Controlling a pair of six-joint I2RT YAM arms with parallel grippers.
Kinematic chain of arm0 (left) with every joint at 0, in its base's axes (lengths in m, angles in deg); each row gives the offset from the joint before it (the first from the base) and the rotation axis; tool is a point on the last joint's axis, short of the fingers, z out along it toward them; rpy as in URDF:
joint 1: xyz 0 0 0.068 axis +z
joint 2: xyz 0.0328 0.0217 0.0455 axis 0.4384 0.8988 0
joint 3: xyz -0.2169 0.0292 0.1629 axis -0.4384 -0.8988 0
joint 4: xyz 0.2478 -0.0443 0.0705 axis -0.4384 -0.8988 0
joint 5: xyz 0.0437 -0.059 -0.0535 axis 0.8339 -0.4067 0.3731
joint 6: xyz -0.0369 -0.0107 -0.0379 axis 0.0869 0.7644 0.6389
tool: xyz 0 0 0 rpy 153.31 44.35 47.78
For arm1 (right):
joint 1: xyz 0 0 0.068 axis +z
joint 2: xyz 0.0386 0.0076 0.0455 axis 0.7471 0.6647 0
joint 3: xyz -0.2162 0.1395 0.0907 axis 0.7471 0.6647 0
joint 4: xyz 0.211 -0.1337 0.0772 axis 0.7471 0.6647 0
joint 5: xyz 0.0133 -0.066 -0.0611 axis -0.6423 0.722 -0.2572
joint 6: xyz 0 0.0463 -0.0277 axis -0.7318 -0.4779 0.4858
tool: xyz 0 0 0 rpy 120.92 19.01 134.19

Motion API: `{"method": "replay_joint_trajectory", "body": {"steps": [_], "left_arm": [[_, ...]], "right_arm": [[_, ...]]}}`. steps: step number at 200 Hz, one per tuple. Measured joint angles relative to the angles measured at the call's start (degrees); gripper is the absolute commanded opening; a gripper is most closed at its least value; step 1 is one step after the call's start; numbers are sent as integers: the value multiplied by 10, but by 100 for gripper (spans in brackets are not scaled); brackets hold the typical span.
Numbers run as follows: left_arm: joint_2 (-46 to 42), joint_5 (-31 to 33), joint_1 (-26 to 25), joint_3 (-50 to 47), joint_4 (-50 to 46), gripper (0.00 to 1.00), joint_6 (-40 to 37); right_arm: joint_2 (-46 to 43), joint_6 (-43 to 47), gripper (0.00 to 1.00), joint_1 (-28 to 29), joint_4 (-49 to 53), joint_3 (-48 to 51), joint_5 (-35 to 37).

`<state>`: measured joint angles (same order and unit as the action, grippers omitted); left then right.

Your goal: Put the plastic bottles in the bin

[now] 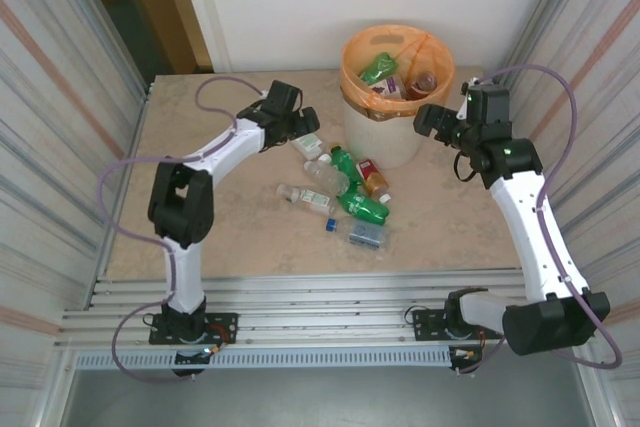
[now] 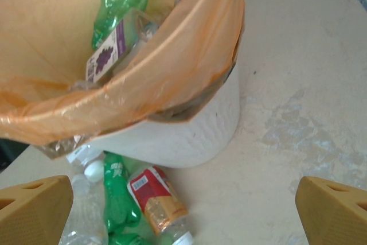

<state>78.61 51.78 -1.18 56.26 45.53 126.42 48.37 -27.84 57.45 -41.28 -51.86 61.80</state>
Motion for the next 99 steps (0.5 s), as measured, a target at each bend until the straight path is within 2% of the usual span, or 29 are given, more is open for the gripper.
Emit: {"method": "replay_joint_trajectory", "body": {"steps": [53, 99], "left_arm": [[127, -7, -12, 146, -84, 97, 71], [184, 12, -16, 205, -152, 93, 122]], "right_arm": [[-23, -4, 98, 11, 1, 29, 0], [-26, -9, 98, 20, -4, 53, -1]]}}
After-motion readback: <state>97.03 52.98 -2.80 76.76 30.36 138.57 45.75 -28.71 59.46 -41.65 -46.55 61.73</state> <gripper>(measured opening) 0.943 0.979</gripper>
